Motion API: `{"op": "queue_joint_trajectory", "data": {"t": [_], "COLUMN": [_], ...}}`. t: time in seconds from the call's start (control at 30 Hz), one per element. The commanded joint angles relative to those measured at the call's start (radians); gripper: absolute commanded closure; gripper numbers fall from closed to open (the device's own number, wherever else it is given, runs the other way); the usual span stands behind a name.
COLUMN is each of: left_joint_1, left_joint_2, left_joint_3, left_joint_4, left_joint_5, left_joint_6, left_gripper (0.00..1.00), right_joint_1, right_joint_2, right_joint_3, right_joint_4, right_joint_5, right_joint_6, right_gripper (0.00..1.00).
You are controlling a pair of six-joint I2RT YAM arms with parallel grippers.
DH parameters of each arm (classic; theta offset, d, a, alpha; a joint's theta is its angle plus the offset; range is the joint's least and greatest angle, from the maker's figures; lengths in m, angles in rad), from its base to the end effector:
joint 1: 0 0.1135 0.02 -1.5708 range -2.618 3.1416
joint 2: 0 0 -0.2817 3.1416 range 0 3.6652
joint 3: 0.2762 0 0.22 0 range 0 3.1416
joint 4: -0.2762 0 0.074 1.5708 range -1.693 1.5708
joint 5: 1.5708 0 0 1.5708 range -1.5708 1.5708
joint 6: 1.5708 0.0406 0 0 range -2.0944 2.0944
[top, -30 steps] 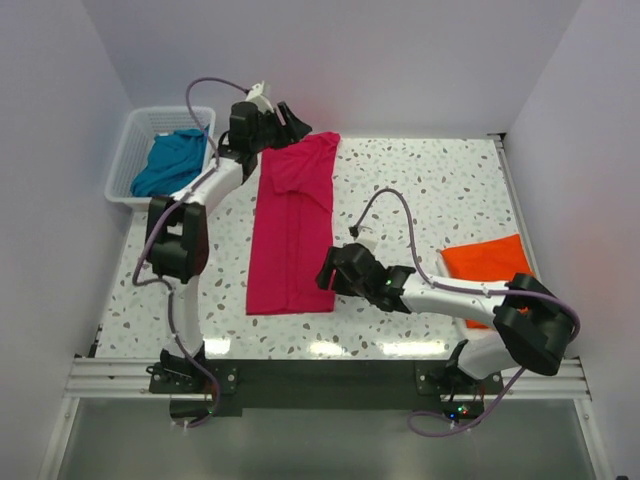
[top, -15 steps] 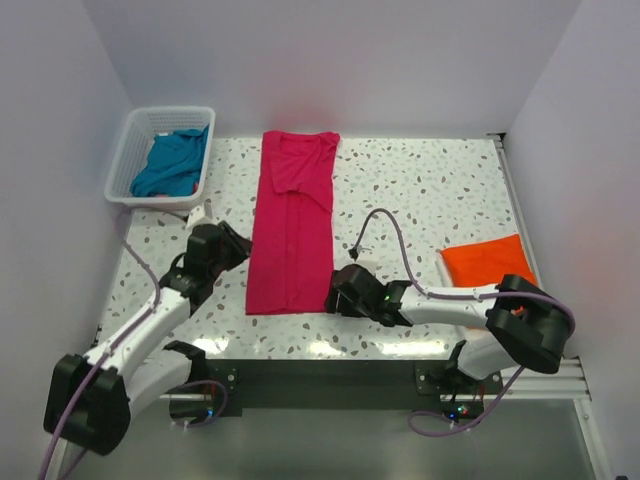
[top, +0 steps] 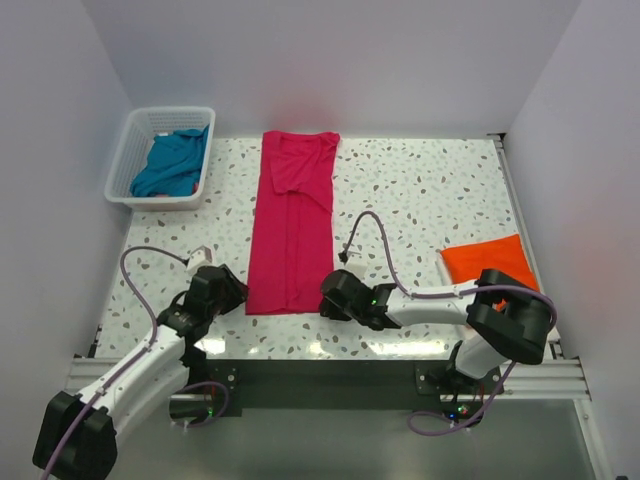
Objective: Fold and stack the t-shirts
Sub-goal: Fold the tshirt
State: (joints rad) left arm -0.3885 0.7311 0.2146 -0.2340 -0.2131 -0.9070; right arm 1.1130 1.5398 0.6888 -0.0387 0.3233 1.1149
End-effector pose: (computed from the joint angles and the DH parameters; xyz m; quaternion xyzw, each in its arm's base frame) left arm 0.1024 -0.0326 0.1717 -0.2747 0.8705 -0.1615 0.3750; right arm 0.1295 0.2336 0.1881 0.0546 0.9302 0.2289 0.2816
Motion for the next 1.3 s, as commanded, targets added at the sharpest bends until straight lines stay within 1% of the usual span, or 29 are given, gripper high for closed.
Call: {"op": "queue_joint_trajectory", "data": {"t": [0.0, 0.03, 0.1, 0.17, 0.27, 0.47, 0.63, 0.8, 0.93, 1.07, 1.27], "left_joint_1": [-0.027, -0.033, -0.055, -0.076, -0.099, -0.138, -0.177, -0.25, -0.289, -0.369, -0.487], "left_joint_2": [-0.039, -0.045, -0.055, -0.052, -0.053, -0.033, 0.017, 0.051, 0.041, 0.039, 0.073], "left_joint_3": [-0.032, -0.041, -0.069, -0.083, -0.077, -0.049, -0.015, 0.002, -0.004, -0.033, -0.052], "left_joint_4": [-0.016, -0.018, -0.011, -0.002, -0.021, -0.053, -0.064, -0.07, -0.082, -0.084, -0.077], "left_joint_5": [-0.003, 0.003, 0.015, 0.014, -0.002, -0.003, -0.016, -0.029, -0.025, -0.043, -0.084], "left_joint_6": [-0.024, -0.027, -0.041, -0.044, -0.033, -0.035, -0.052, -0.125, -0.182, -0.274, -0.386], "left_gripper": [0.5, 0.5, 0.5, 0.51, 0.5, 0.52, 0.53, 0.53, 0.52, 0.52, 0.48], "right_joint_1": [0.007, 0.007, 0.005, 0.007, 0.007, 0.005, 0.002, -0.018, -0.027, -0.041, -0.051], "right_joint_2": [0.017, 0.013, 0.002, -0.003, -0.018, -0.099, -0.145, -0.156, -0.181, -0.202, -0.208], "right_joint_3": [-0.017, -0.026, -0.037, -0.051, -0.069, -0.095, -0.094, -0.104, -0.138, -0.16, -0.172], "right_joint_4": [-0.044, -0.052, -0.052, -0.055, -0.07, -0.119, -0.167, -0.179, -0.181, -0.184, -0.182], "right_joint_5": [0.049, 0.051, 0.048, 0.045, 0.043, 0.057, 0.089, 0.077, 0.066, 0.037, 0.007], "right_joint_6": [0.026, 0.023, 0.02, 0.014, 0.013, 0.0, -0.023, -0.05, -0.067, -0.093, -0.121], "right_gripper": [0.69, 0.78, 0.83, 0.92, 0.98, 0.98, 0.98, 0.98, 0.98, 0.98, 0.99]}}
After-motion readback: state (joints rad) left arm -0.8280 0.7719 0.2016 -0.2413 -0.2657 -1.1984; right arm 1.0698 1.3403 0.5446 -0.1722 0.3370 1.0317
